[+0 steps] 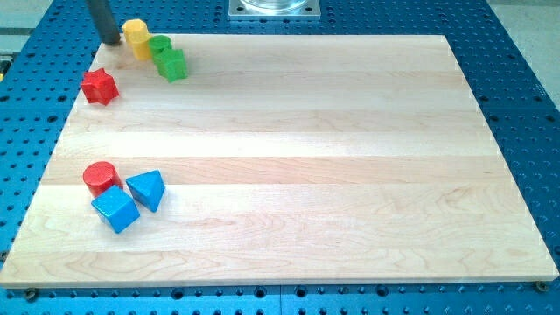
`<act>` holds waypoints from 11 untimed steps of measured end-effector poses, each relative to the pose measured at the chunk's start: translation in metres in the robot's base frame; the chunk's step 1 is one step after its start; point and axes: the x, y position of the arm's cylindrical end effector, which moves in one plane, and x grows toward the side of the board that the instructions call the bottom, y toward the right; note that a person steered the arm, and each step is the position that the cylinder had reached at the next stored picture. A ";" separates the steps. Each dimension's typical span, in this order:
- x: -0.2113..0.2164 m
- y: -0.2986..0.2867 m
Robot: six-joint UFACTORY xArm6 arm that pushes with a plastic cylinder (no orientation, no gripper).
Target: Separate the hexagon from the heart
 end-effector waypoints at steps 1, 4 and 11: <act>0.000 0.009; 0.039 0.035; 0.102 0.291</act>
